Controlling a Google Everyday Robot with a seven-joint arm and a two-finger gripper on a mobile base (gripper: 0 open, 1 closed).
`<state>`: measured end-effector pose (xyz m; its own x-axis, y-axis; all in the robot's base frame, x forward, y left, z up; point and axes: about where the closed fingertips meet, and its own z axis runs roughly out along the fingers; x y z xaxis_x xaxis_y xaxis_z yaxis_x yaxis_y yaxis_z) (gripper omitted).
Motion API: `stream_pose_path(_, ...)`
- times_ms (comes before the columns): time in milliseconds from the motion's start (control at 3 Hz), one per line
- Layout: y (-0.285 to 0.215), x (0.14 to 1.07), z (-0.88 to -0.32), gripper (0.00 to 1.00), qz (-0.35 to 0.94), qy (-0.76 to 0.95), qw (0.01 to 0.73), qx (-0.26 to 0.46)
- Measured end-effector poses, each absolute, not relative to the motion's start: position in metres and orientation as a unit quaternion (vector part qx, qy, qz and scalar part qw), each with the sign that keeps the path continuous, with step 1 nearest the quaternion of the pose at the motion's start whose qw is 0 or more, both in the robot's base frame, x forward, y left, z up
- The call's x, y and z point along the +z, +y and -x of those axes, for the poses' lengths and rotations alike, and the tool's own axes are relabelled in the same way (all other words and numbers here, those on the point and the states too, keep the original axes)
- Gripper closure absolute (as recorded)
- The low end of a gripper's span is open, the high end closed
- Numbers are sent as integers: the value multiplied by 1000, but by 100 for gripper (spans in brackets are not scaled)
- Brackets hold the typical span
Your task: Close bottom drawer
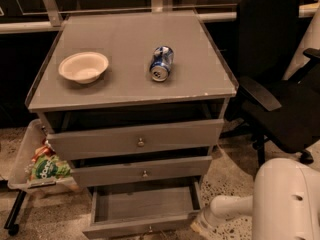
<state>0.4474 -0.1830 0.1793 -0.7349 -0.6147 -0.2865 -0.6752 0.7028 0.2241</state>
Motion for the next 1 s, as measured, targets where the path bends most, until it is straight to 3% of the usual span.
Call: stream_pose_path(1000,-187,194,-471,100,351,918,122,140)
